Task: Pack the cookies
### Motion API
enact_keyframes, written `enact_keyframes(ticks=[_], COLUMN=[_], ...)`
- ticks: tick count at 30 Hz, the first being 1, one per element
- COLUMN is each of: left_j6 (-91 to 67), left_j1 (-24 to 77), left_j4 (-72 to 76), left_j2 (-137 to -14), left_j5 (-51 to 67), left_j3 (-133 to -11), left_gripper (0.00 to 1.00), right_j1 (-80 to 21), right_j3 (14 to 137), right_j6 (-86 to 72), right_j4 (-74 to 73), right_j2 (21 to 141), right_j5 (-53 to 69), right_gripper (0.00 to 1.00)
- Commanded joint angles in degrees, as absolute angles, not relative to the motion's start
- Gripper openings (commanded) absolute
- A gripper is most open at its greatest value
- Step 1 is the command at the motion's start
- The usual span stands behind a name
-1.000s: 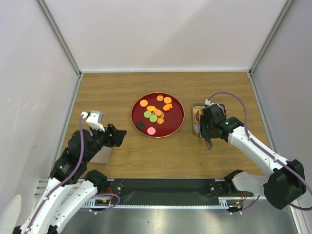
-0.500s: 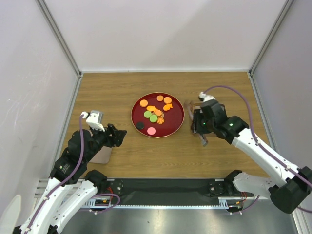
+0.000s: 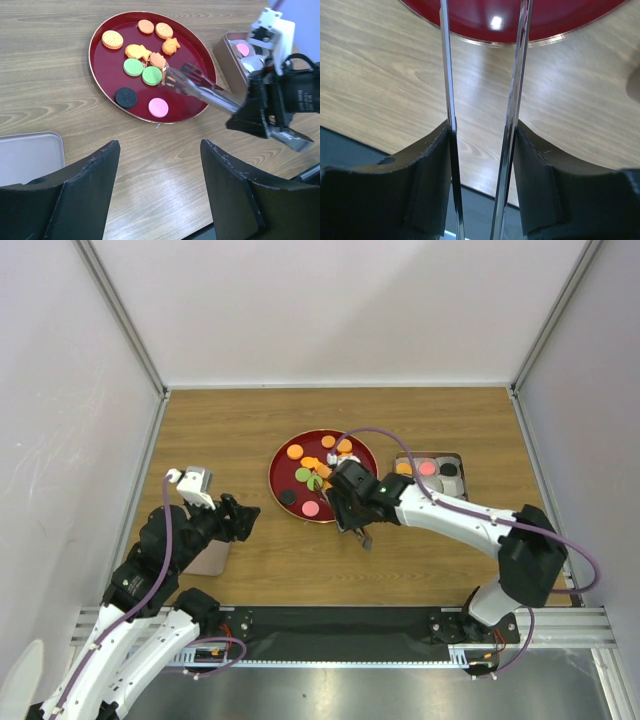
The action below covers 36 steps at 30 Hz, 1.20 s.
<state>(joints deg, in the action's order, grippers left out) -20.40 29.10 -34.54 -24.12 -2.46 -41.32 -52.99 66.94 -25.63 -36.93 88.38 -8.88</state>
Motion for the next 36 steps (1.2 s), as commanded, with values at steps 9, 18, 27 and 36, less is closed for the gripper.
enact_keyframes(ticks=[9, 18, 27, 36], left_j6=[-19.4, -19.5, -19.5, -19.5], left_j1=[29.4, 29.4, 29.4, 29.4], left_j4=[-33.0, -33.0, -33.0, -33.0], left_j2=[-24.4, -24.3, -24.3, -24.3], left_j5=[-2.9, -2.9, -2.9, -3.0], left_j3=[-41.5, -41.5, -41.5, -41.5], left_gripper=[0.72, 0.72, 0.72, 0.72], right_j1=[-55.1, -55.1, -56.2, -57.6], right_j3=[78.8, 84.3, 87.9, 91.5], right_j6=[-22.3, -20.9, -19.9, -19.5], right_j4=[-38.3, -41.3, -44.5, -48.0], right_j2=[98.5, 104.3, 108.3, 111.9], right_j5=[-15.1, -17.0, -19.8, -22.8], right_gripper=[0.53, 0.52, 0.52, 0.52])
